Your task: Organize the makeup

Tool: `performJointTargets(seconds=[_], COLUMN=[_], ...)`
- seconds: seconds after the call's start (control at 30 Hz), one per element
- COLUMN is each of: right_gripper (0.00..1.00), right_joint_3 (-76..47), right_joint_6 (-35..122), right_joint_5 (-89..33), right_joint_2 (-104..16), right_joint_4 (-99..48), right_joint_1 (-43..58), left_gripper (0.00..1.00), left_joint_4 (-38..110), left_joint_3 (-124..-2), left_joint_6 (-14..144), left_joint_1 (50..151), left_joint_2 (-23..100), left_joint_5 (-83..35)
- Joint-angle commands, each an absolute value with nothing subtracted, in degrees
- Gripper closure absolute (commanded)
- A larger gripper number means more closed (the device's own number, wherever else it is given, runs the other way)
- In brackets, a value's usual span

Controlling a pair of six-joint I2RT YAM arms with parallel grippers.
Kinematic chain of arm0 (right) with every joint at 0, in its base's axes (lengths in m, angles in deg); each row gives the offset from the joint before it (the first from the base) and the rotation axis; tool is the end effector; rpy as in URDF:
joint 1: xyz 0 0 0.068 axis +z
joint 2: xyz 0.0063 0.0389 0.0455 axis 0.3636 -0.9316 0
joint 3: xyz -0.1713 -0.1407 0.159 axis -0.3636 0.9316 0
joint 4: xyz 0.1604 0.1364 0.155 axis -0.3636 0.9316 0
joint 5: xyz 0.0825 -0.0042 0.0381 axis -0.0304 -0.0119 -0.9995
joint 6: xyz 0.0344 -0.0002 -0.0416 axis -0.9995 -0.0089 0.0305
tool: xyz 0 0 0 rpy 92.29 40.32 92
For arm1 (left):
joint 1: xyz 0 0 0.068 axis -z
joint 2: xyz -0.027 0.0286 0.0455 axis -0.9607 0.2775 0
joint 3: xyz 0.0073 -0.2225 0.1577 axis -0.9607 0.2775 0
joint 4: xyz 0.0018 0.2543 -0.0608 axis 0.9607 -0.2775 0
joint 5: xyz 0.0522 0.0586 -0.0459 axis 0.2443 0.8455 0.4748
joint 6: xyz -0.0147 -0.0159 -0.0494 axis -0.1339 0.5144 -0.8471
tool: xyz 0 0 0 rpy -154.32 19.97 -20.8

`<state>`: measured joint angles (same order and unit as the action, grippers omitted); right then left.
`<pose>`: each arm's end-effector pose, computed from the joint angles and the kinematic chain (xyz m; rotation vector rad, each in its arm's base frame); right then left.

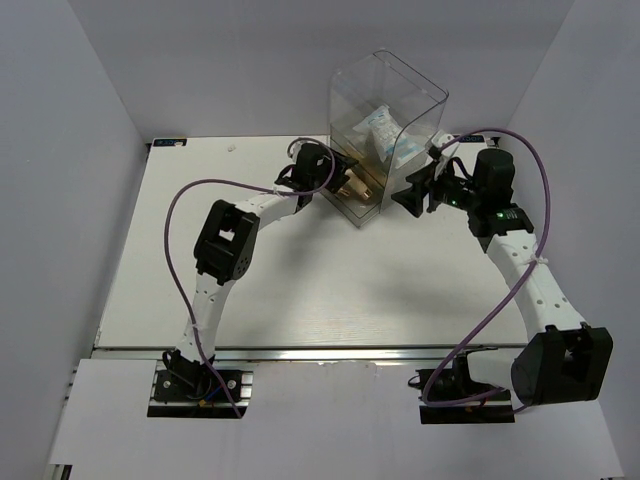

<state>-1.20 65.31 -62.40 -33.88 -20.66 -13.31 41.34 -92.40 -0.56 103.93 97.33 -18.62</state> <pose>0.2766 0.0628 0.3618 -0.8403 1.5762 0.5676 0.4677 -0.2724 0.1750 -0.8651 2.0674 -1.1779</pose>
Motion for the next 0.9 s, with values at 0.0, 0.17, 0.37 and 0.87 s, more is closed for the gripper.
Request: performJointTargets(seconds=[0.0, 0.17, 0.37, 0.87], right_gripper=[0.34, 0.34, 0.53, 1.00], right_joint_3=[-0.4, 0.3, 0.9, -23.9], right_joint_6=[64.5, 64.9, 71.4, 75.1], right_joint_5=[-63.8, -65.2, -70.7, -20.2], right_joint_2=[-32.7, -33.0, -34.9, -78.2], right_joint_4=[-22.8, -22.7, -17.3, -12.3], right_joint_1=[-13.8, -13.7, -13.1, 15.3], left_gripper=[0.32, 0.54, 1.00, 0.77], left_joint_4=[44.9, 43.0, 35.2, 14.5], left_joint_3=[-97.2, -98.2, -88.0, -51.8], left_joint_6=[-4.1, 0.5, 8.5, 26.1], left_joint_1=[103.9, 103.6, 102.5, 95.0], left_joint_2=[94.8, 91.1, 80.2, 44.4], left_joint_5=[-18.4, -17.5, -11.2, 1.6])
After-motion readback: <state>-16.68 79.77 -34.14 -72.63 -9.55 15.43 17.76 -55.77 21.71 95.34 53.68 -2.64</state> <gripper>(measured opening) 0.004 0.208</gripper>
